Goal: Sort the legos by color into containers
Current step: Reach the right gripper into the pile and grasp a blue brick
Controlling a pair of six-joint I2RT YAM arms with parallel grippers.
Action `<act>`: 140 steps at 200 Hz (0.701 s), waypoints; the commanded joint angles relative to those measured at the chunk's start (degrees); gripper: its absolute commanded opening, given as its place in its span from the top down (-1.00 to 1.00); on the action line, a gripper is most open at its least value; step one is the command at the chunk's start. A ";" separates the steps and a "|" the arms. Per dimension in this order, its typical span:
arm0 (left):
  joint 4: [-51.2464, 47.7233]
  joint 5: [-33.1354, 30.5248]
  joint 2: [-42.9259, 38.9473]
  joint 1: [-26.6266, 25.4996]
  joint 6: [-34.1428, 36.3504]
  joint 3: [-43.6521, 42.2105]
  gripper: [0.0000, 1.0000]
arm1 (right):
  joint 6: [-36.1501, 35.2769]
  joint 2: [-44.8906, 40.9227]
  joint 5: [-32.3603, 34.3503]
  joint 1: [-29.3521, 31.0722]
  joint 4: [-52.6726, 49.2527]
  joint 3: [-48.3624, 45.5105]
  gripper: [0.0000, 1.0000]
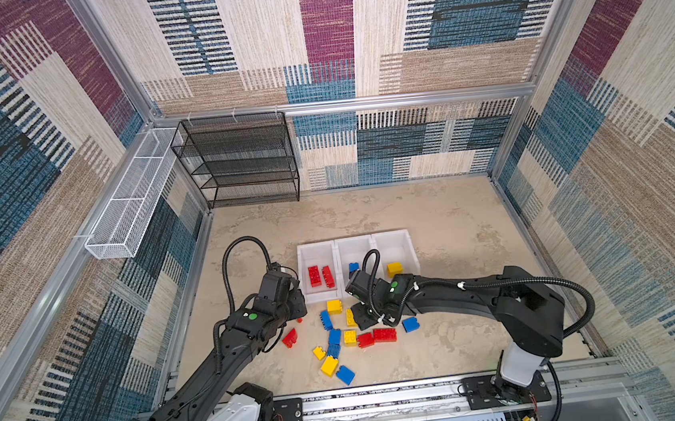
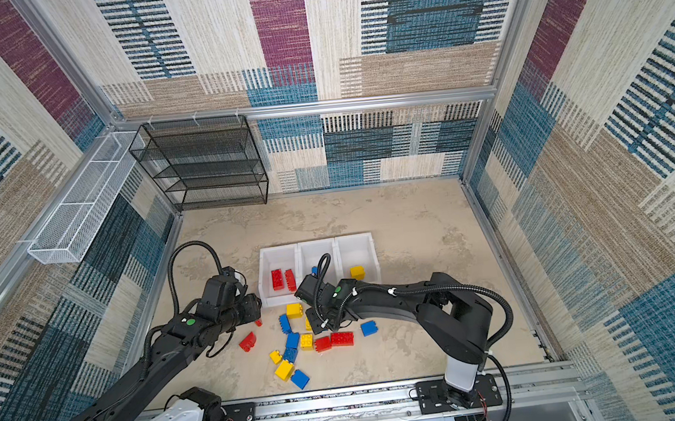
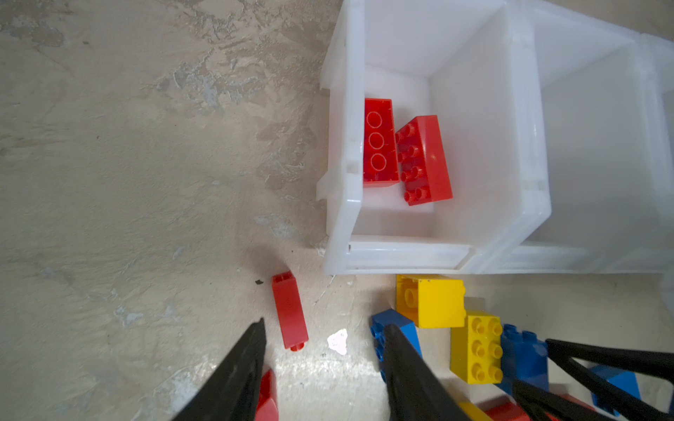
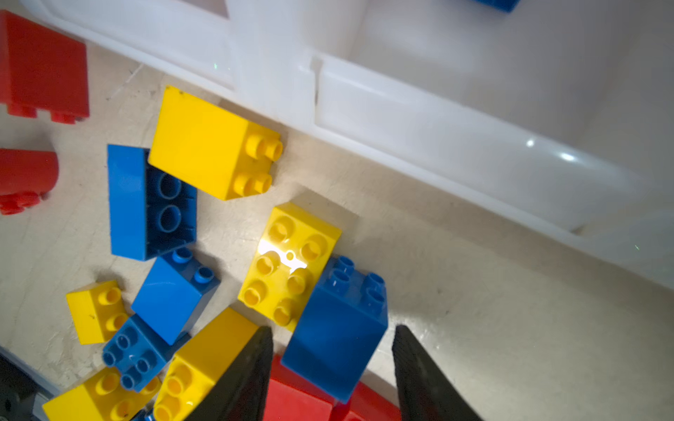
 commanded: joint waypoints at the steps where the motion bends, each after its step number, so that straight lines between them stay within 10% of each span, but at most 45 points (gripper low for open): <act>1: -0.23 -0.33 0.13 0.08 -0.98 0.02 -0.11 | 0.98 -0.15 1.42 0.09 -0.20 -0.24 -0.02; 140: -1.03 -0.95 -1.45 0.21 -0.98 -0.70 -0.11 | -3.20 -5.92 6.99 -1.63 -3.35 4.02 0.37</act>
